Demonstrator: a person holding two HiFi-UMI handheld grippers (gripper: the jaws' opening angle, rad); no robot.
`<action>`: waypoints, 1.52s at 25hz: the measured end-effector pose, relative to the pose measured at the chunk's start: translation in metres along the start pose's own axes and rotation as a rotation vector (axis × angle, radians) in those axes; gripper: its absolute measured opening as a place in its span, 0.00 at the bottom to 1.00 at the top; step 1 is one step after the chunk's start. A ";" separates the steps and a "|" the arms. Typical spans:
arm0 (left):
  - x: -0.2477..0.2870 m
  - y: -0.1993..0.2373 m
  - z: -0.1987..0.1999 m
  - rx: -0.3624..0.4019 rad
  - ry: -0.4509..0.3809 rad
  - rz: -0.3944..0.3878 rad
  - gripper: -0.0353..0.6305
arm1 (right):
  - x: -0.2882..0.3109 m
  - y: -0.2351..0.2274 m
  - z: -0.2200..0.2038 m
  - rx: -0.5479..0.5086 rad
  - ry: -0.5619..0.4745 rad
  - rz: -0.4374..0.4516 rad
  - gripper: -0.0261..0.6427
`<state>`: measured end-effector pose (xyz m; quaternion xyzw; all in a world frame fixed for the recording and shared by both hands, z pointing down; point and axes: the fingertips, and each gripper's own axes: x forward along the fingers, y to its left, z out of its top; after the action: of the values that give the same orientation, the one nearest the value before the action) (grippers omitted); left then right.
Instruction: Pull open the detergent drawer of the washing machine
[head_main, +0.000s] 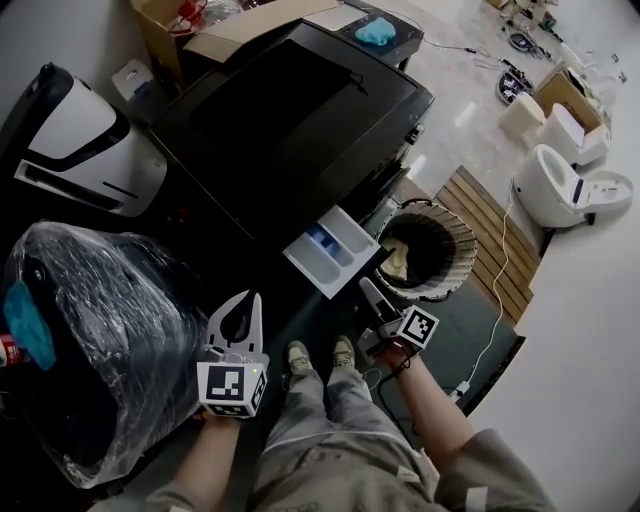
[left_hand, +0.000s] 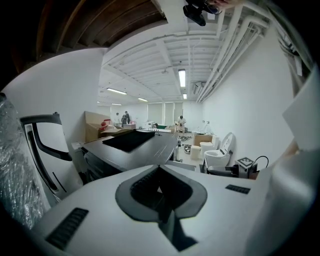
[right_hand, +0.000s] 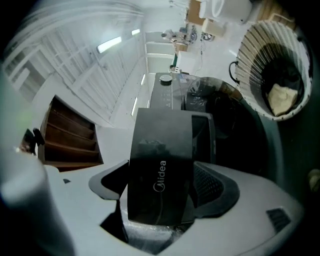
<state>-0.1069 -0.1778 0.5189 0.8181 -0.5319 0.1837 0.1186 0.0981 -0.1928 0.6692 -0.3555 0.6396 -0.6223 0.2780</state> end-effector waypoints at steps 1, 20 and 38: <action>-0.001 0.000 0.001 0.002 -0.001 0.000 0.08 | -0.002 0.001 0.002 -0.044 0.003 -0.027 0.64; -0.024 0.001 0.081 0.106 -0.092 -0.001 0.08 | -0.026 0.208 0.055 -0.727 -0.028 0.012 0.23; -0.110 -0.020 0.231 0.170 -0.417 -0.002 0.08 | -0.060 0.456 -0.007 -1.430 -0.120 0.243 0.10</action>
<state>-0.0883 -0.1685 0.2629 0.8461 -0.5265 0.0549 -0.0631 0.0785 -0.1524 0.2113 -0.4102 0.9085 0.0037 0.0796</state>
